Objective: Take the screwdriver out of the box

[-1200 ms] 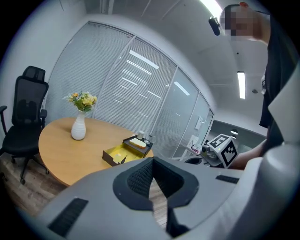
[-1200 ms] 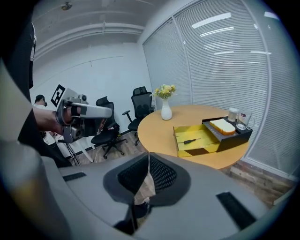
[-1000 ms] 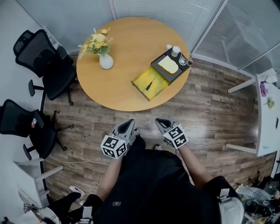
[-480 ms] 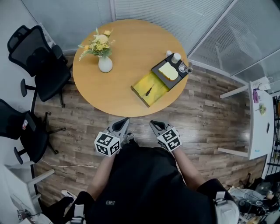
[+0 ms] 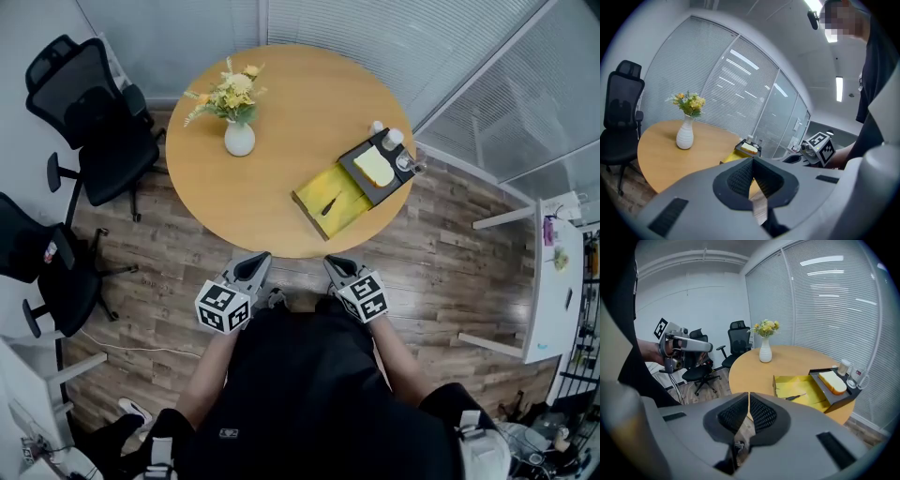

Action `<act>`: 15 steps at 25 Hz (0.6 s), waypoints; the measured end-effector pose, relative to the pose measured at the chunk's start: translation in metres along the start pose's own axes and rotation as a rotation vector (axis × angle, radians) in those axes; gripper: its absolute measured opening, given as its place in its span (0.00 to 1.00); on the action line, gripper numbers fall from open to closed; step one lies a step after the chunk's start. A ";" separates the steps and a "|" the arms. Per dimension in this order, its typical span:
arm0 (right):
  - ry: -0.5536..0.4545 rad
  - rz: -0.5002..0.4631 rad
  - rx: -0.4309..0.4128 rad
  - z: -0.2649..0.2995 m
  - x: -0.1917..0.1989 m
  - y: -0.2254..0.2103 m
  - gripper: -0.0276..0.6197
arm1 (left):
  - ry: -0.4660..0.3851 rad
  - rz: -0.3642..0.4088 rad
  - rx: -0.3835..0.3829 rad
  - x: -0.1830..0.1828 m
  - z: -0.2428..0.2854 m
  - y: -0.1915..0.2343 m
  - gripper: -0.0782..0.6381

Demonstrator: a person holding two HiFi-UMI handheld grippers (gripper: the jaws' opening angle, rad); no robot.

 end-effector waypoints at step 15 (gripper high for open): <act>0.054 -0.132 -0.202 0.021 -0.008 -0.075 0.05 | -0.064 -0.077 -0.224 -0.016 0.053 -0.004 0.12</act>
Point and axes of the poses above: the fingertips, and each gripper's own axes: z forward along the fingers, y to its left, x out of its underside, the point moved 2 cm from there along -z, backward along the fingers
